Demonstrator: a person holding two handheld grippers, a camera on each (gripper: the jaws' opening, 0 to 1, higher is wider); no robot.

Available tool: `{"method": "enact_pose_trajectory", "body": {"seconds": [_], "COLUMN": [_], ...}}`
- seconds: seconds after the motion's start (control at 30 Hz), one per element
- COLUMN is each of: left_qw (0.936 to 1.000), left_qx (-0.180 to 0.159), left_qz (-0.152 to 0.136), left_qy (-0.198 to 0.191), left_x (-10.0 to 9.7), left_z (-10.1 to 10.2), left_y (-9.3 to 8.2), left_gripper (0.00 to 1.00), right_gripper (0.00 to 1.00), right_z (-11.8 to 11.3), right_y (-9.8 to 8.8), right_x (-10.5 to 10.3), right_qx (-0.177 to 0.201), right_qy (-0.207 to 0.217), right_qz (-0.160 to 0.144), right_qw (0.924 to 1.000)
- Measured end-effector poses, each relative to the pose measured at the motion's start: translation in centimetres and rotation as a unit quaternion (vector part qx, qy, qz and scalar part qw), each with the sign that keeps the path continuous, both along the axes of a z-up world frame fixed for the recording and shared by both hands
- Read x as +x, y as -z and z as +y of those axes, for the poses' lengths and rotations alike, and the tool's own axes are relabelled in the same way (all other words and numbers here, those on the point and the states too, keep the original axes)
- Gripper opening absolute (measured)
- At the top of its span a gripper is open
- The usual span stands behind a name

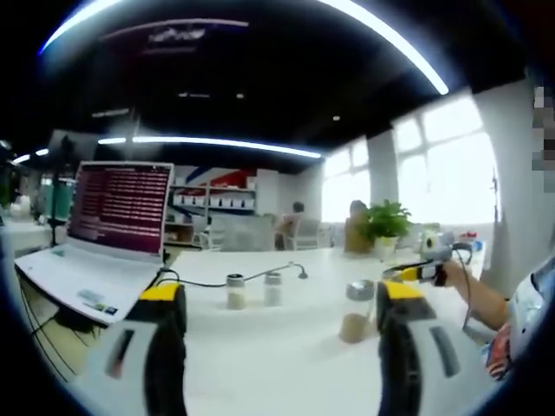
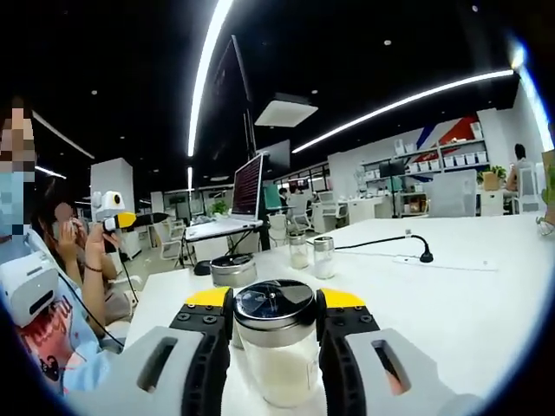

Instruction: Rotate the seasoning bottle until the label or dispensing opening points toward the visible target arrow and the bottle remains upright within the marked orientation range

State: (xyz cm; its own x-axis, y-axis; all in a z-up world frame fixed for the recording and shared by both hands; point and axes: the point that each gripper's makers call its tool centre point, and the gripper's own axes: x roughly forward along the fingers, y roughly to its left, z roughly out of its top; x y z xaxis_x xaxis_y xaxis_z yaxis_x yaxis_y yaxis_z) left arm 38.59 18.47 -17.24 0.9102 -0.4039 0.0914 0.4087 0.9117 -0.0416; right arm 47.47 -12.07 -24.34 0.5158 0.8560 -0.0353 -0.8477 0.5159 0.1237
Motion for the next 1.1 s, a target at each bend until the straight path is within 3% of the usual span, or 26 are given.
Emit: {"method": "enact_pose_trajectory", "body": {"seconds": [0.5, 0.73, 0.9, 1.1], "left_qw": [0.9998, 0.9998, 0.9989, 0.9984], "left_qx": [-0.002, 0.001, 0.015, 0.006], "left_qz": [0.013, 0.007, 0.005, 0.005], "left_qy": [-0.014, -0.018, -0.045, -0.056], "left_x": [0.6, 0.4, 0.6, 0.8], "left_z": [0.9, 1.1, 2.0, 2.6], "left_y": [0.8, 0.4, 0.5, 0.4], "left_gripper": [0.96, 0.97, 0.99, 1.00], "right_gripper": [0.37, 0.37, 0.37, 0.37], "right_z": [0.1, 0.2, 0.1, -0.3], "right_y": [0.1, 0.0, 0.1, 0.0], "right_x": [0.2, 0.4, 0.5, 0.8], "right_qx": [-0.001, -0.008, -0.007, -0.005], "right_qy": [0.058, 0.080, 0.088, 0.103], "right_qz": [-0.005, -0.004, -0.001, -0.007], "right_qw": [0.9983, 0.9967, 0.9961, 0.9946]}}
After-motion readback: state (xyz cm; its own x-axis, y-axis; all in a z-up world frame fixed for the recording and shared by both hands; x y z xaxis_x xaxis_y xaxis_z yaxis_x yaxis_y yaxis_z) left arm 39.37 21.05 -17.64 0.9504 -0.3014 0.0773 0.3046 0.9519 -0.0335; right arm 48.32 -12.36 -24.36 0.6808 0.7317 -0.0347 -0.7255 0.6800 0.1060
